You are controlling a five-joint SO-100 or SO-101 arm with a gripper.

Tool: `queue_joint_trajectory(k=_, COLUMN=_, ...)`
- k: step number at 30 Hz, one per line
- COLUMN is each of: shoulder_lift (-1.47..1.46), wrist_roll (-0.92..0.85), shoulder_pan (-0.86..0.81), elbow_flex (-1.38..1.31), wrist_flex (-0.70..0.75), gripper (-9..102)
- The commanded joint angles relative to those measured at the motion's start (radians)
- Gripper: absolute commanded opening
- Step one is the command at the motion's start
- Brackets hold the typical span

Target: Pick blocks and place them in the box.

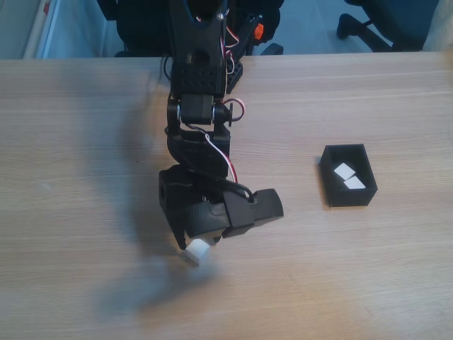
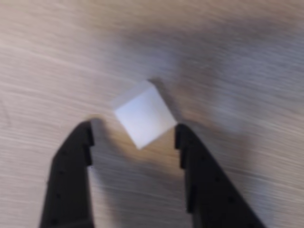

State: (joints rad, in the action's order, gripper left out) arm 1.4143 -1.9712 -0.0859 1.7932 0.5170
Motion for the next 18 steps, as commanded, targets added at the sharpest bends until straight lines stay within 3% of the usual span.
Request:
queue_joint_trajectory(k=1, shoulder_lift=-0.003, wrist_roll=0.0, shoulder_pan=0.0, elbow_flex=-0.072, wrist_flex=-0.015, gripper=18)
queue_joint_trajectory(k=18, shoulder_lift=-0.066, wrist_roll=-0.011, shoulder_pan=-0.008, elbow_flex=-0.132, wrist_flex=-0.015, gripper=12)
